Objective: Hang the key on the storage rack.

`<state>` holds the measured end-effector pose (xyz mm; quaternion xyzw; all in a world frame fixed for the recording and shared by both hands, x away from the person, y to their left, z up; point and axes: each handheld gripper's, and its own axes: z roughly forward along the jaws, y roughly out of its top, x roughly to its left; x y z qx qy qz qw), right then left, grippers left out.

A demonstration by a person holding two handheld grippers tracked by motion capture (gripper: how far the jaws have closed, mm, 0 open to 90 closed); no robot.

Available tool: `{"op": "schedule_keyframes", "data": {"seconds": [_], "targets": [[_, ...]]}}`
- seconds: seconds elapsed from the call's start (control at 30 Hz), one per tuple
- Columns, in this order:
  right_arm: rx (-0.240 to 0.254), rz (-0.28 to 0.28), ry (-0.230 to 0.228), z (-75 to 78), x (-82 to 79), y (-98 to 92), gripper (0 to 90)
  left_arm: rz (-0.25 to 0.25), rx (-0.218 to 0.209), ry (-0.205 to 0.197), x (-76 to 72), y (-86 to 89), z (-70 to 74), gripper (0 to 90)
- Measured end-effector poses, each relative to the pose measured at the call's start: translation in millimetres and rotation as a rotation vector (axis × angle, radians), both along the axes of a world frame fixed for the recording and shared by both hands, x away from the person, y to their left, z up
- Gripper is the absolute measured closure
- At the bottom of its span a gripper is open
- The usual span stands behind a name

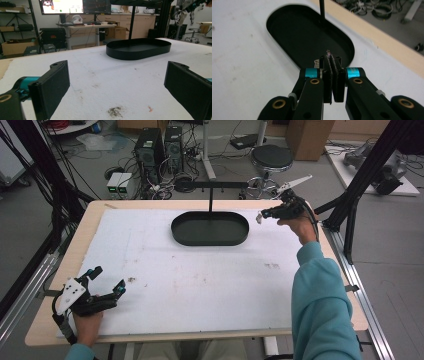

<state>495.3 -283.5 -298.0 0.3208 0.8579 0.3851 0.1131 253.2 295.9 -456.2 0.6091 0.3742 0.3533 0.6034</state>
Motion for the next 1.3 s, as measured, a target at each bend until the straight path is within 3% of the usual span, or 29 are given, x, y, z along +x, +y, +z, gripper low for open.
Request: {"op": "schedule_keyframes", "data": {"seconds": [0.2,0.33,0.47,0.53,0.77,1.3], "targets": [[0.047,0.024,-0.027,19.7,5.7,14.3,89.1,-0.002,0.000,0.000,-0.3,0.4,0.0,6.7],[0.039,0.019,-0.027,28.9,12.3,24.7,89.1,-0.001,0.001,-0.001,-0.2,0.4,0.0,6.7],[0.063,0.011,-0.011,36.4,19.3,32.8,89.1,-0.002,0.000,-0.001,-0.3,0.4,0.0,6.7],[0.066,0.018,-0.032,39.3,22.1,36.9,89.1,-0.002,0.000,0.000,-0.4,0.5,0.0,6.7],[0.066,0.028,-0.032,48.9,31.8,48.4,89.0,-0.002,-0.002,0.000,-0.1,0.7,-0.1,6.7],[0.067,0.019,-0.017,40.8,45.6,57.3,89.0,0.000,-0.004,0.001,0.2,0.3,0.0,6.7]]}}
